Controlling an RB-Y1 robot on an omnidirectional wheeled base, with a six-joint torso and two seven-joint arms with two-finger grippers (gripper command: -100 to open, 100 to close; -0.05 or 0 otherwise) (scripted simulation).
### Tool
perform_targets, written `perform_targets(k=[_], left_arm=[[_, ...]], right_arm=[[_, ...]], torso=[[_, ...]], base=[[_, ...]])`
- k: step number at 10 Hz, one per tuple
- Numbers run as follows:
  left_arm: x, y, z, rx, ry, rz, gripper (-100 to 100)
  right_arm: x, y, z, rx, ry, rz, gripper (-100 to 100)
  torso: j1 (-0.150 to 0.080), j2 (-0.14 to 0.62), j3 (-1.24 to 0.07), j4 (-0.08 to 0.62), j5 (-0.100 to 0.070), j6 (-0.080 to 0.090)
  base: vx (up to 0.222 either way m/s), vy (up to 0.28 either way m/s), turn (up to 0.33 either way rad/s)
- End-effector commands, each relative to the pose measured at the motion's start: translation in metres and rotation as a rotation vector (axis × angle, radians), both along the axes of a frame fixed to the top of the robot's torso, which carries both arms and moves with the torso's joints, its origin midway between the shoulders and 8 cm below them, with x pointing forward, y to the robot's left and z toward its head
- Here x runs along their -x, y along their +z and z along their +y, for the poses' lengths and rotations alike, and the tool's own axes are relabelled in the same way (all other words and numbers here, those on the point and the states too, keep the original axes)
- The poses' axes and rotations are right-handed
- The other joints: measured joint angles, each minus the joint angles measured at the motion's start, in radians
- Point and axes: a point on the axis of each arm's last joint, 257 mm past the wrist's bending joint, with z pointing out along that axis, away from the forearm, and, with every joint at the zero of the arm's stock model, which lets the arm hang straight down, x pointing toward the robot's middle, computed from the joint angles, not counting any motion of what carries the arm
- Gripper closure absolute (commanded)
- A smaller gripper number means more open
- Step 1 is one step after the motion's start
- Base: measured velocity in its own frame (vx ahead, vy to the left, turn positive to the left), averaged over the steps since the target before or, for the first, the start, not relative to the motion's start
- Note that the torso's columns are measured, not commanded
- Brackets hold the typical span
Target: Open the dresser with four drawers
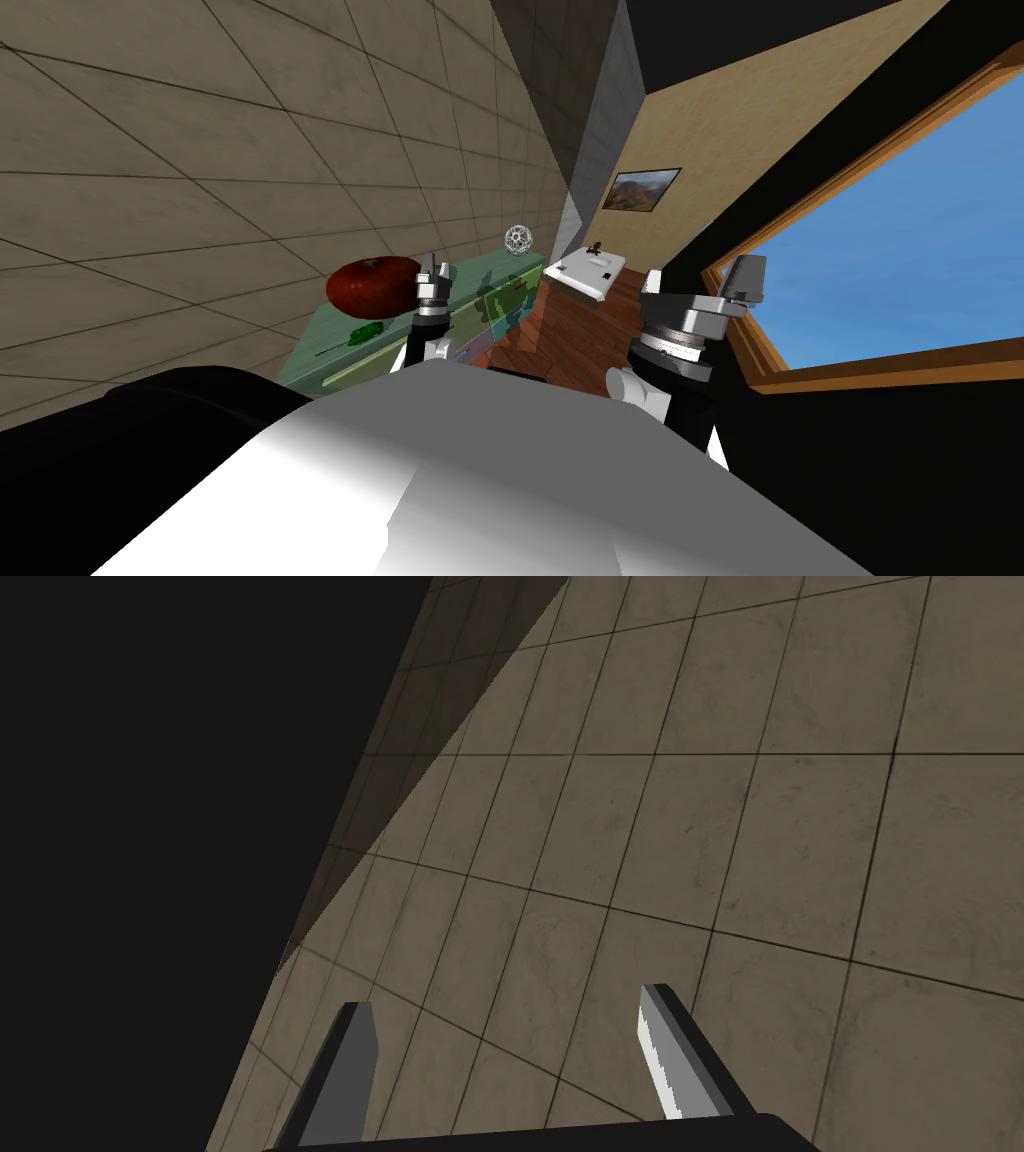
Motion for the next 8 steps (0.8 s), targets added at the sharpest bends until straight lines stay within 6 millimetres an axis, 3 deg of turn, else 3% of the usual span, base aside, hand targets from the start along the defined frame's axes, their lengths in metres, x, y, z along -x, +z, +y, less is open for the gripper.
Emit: perform_targets(k=[1, 8], left_arm=[[0.0, 0.0, 0.0, 0.0, 0.0, 0.0, 0], [0.0001, 0.0002, 0.0, 0.0, 0.0, 0.0, 0]], right_arm=[[0.0, 0.0, 0.0, 0.0, 0.0, 0.0, 0], [0.0001, 0.0001, 0.0, 0.0, 0.0, 0.0, 0]], torso=[[0.0, 0.04, -0.082, 0.041, 0.0, 0.0], [0.0, 0.544, -1.087, 0.544, 0.0, 0.0]], base=[[0.0, 0.0, 0.0], [0.0, 0.0, 0.0]])
